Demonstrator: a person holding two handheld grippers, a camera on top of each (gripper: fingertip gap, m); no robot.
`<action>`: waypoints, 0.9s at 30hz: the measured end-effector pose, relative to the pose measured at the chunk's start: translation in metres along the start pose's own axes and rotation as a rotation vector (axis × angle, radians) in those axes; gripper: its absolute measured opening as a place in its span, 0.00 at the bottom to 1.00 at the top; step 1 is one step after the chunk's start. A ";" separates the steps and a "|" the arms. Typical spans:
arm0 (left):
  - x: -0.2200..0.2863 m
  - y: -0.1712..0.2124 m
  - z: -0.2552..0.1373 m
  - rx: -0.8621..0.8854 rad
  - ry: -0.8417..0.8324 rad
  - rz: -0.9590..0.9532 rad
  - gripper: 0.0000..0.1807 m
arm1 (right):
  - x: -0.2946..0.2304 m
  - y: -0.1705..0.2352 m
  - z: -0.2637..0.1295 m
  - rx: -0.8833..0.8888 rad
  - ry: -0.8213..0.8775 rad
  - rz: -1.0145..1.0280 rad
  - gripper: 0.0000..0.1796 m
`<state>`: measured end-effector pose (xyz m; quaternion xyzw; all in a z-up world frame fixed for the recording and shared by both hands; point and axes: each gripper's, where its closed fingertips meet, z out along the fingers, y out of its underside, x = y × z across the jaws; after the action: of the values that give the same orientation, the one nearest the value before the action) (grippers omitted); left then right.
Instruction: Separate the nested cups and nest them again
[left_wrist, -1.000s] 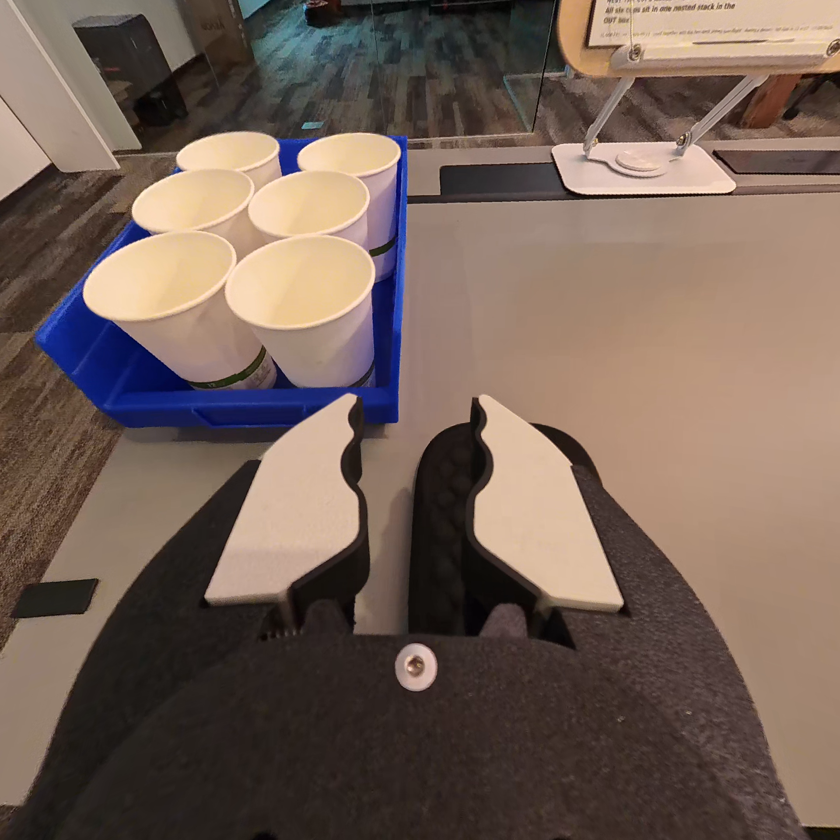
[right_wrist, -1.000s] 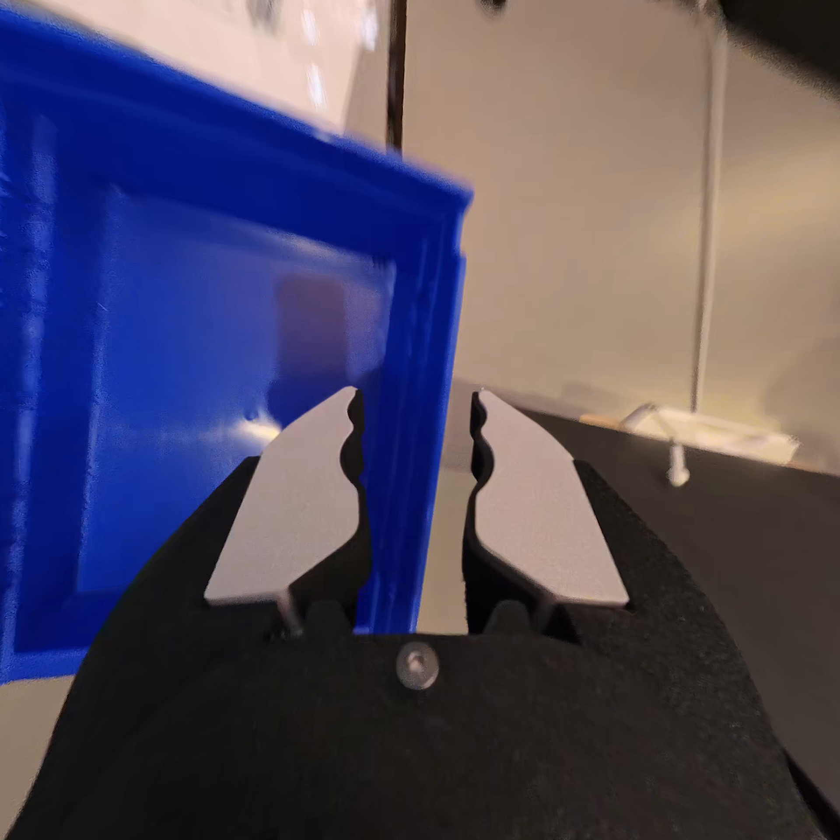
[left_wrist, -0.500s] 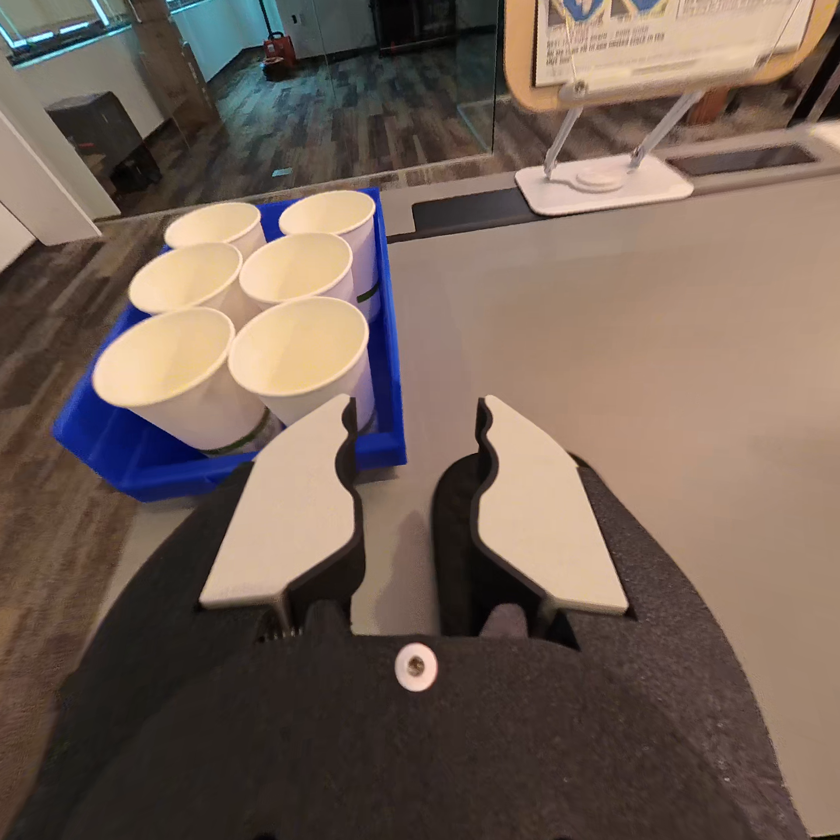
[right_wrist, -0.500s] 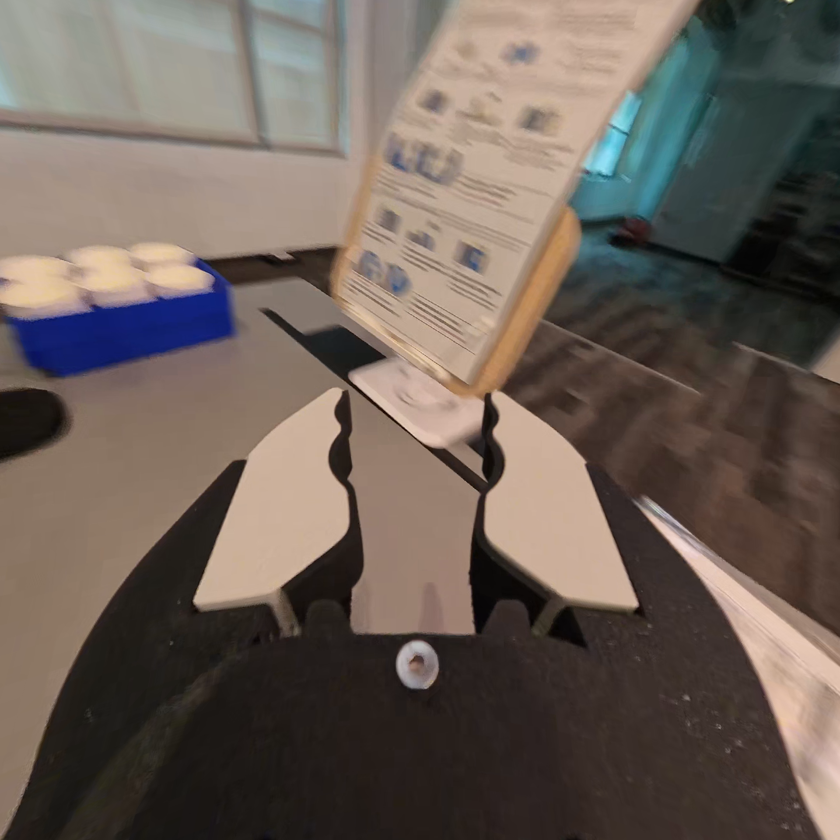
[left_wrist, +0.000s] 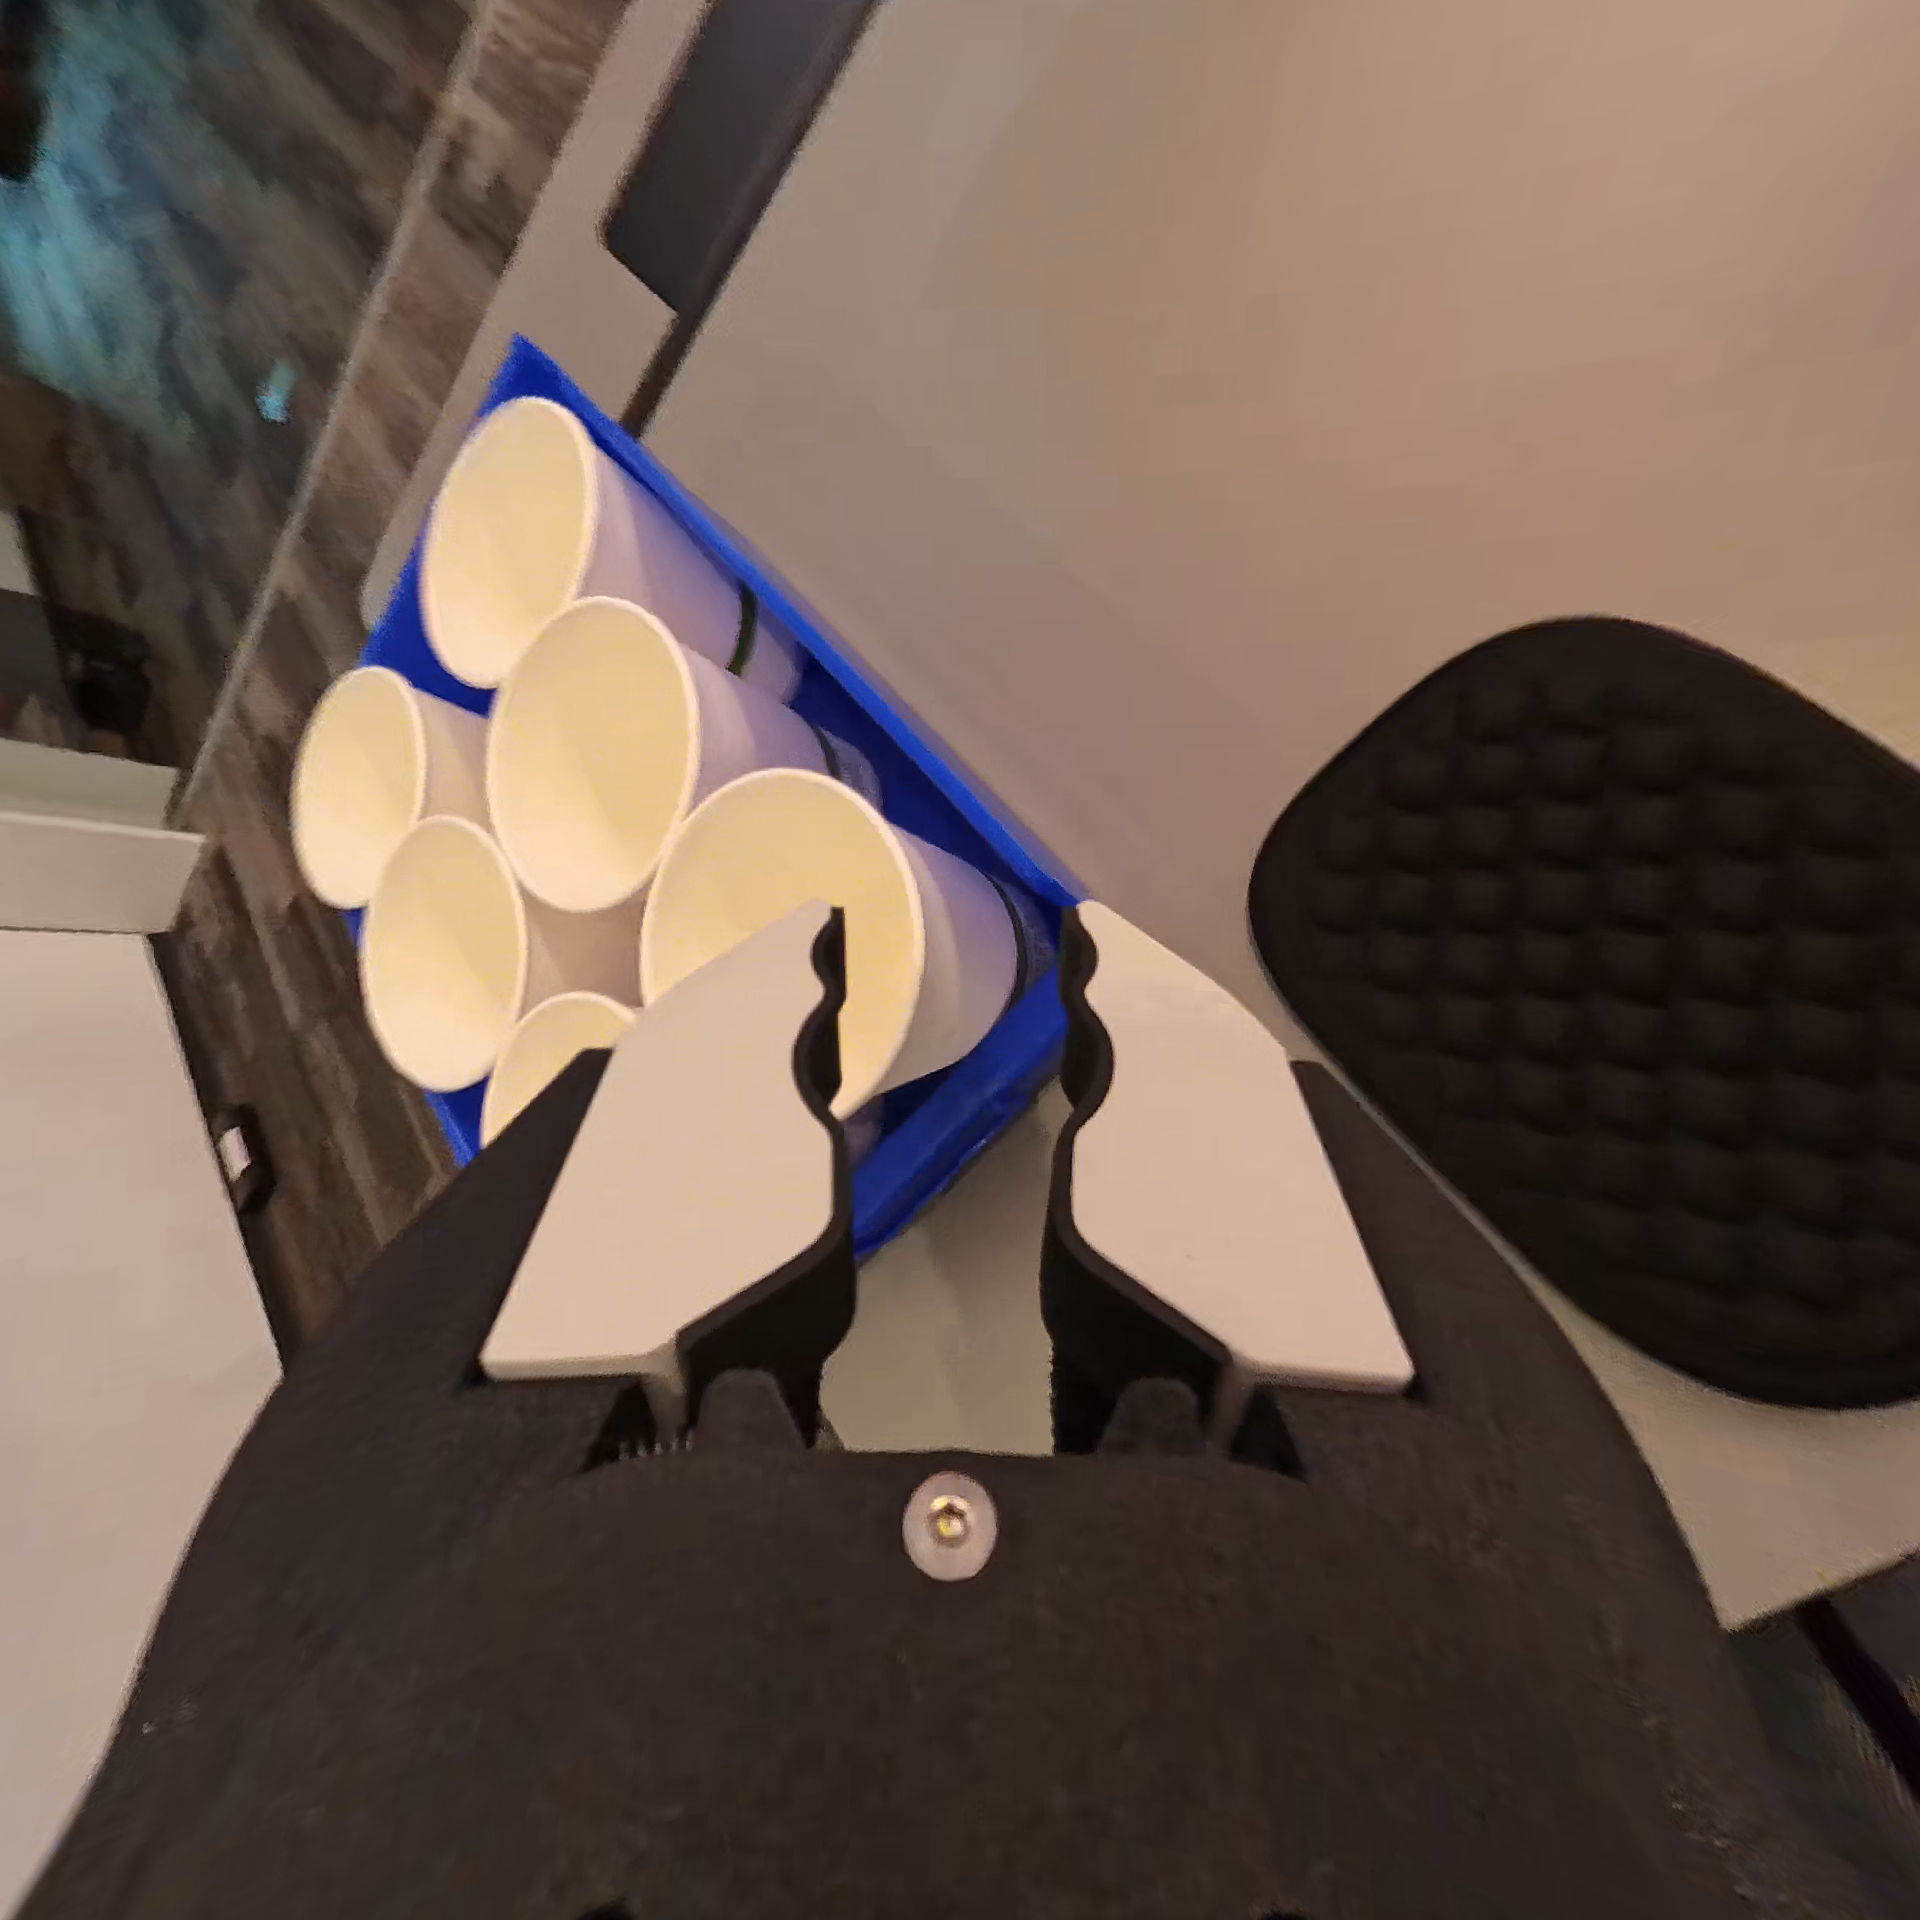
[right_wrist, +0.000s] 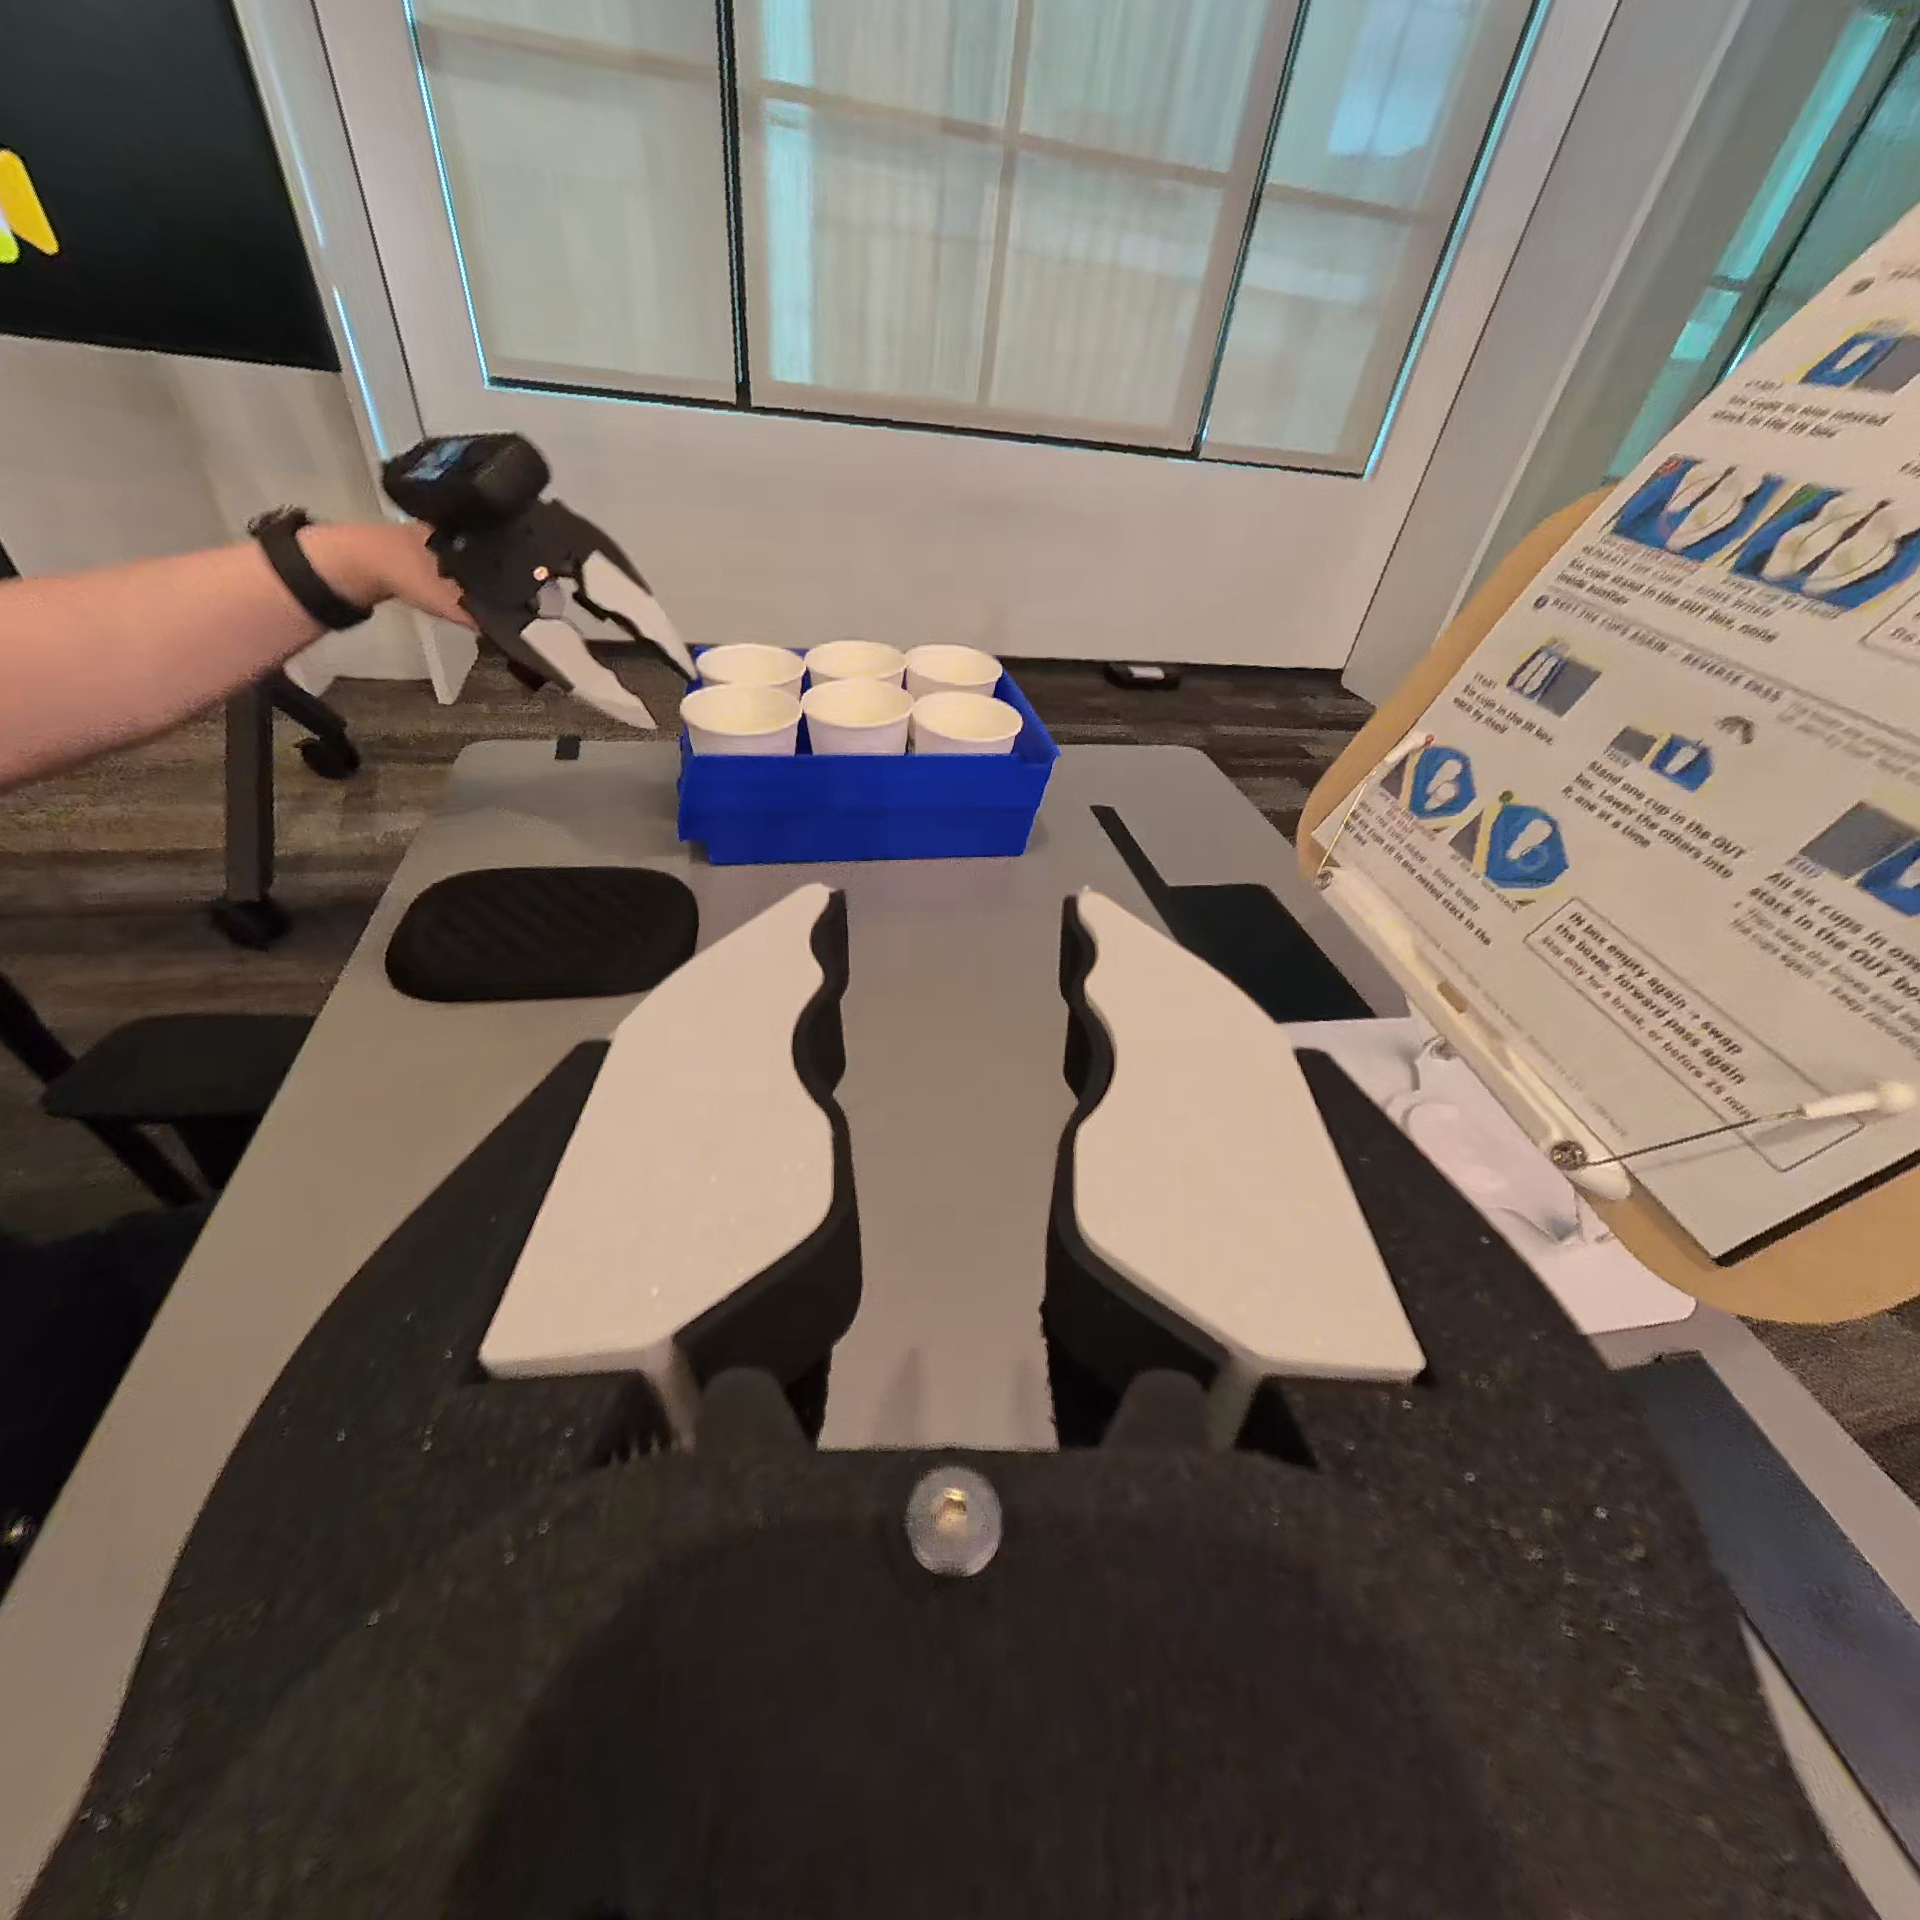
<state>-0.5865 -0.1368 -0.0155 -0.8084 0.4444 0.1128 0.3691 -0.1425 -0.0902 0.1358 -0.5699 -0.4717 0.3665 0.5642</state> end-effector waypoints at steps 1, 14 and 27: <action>0.002 0.004 0.006 -0.036 0.050 0.012 0.21 | 0.001 0.006 0.000 -0.004 -0.004 -0.004 0.21; 0.008 0.031 0.046 -0.267 0.330 0.010 0.17 | 0.025 0.030 -0.023 -0.046 0.057 0.083 0.20; 0.006 0.041 0.050 -0.327 0.361 0.061 0.02 | 0.027 0.042 -0.030 -0.103 0.069 0.087 0.19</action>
<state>-0.6083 -0.1194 -0.0740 -0.8507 0.5030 0.0482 0.1444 -0.1014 -0.0704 0.1005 -0.6304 -0.4449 0.3463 0.5335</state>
